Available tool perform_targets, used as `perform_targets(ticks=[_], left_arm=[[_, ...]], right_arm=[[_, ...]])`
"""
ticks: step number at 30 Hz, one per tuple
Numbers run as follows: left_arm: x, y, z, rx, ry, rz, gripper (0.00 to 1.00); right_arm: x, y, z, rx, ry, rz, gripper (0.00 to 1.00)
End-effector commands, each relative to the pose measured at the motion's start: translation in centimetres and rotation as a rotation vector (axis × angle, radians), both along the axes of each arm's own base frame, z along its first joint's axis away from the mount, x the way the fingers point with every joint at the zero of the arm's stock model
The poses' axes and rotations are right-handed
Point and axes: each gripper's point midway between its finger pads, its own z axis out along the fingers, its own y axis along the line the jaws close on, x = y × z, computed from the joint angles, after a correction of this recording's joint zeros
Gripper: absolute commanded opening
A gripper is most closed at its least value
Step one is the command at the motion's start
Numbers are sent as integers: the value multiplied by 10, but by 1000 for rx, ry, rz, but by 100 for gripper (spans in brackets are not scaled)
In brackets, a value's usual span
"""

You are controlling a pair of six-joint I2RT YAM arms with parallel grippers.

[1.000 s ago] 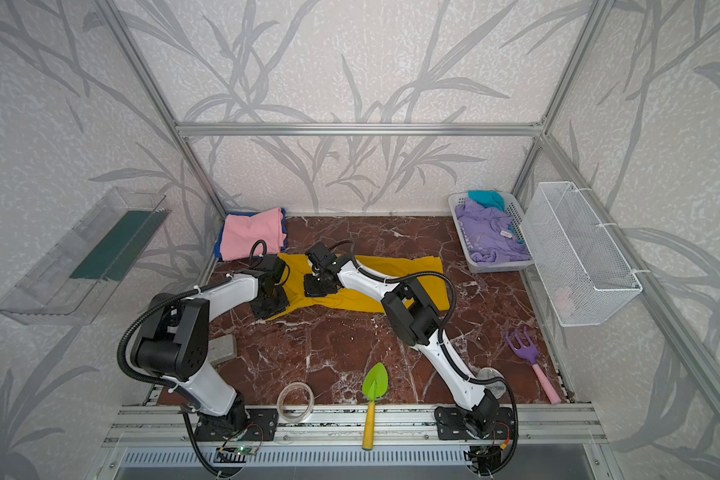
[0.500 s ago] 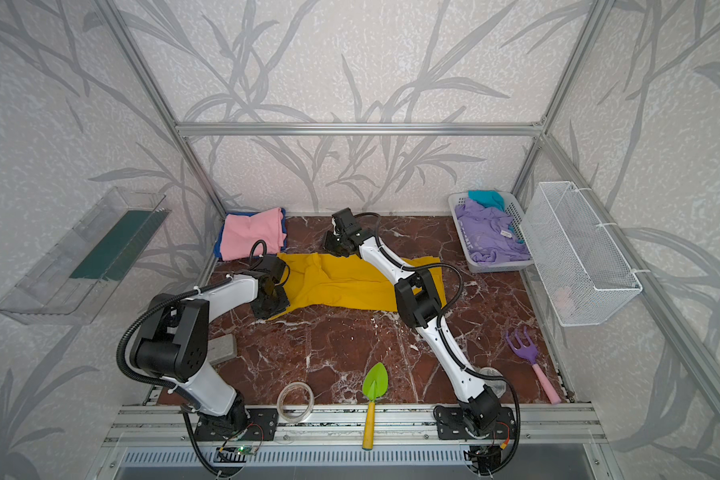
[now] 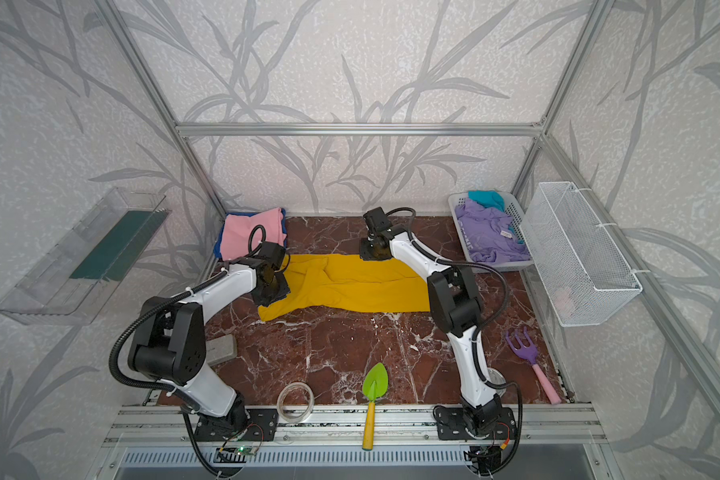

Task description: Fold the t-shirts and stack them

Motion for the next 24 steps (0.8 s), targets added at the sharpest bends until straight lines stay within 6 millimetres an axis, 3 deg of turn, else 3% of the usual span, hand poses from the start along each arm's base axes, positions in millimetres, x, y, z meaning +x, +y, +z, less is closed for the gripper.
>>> perform_targets(ticks=[1,3,8,16,20,24], left_arm=[[20,-14,10,27,-30,-27,30],[33,-19,3,38,-13,-35,31],[62,-18,-20,87,31,-34,30],[100,-22,-49,142,72,-65,30],[136,-27,-46,170,42,-98,30],[184,-38,-32,193,-7,-156,31]], right_arm=[[-22,-50,1,-206,-88,-14,12],[-44,-73,-17,-252,-34,-31,7],[-86,-107,-61,-311,109,-72,6],[-121,-143,-101,-396,217,-128,6],[-149,-154,-117,-403,288,-153,5],[-176,-158,-119,-406,322,-162,4]])
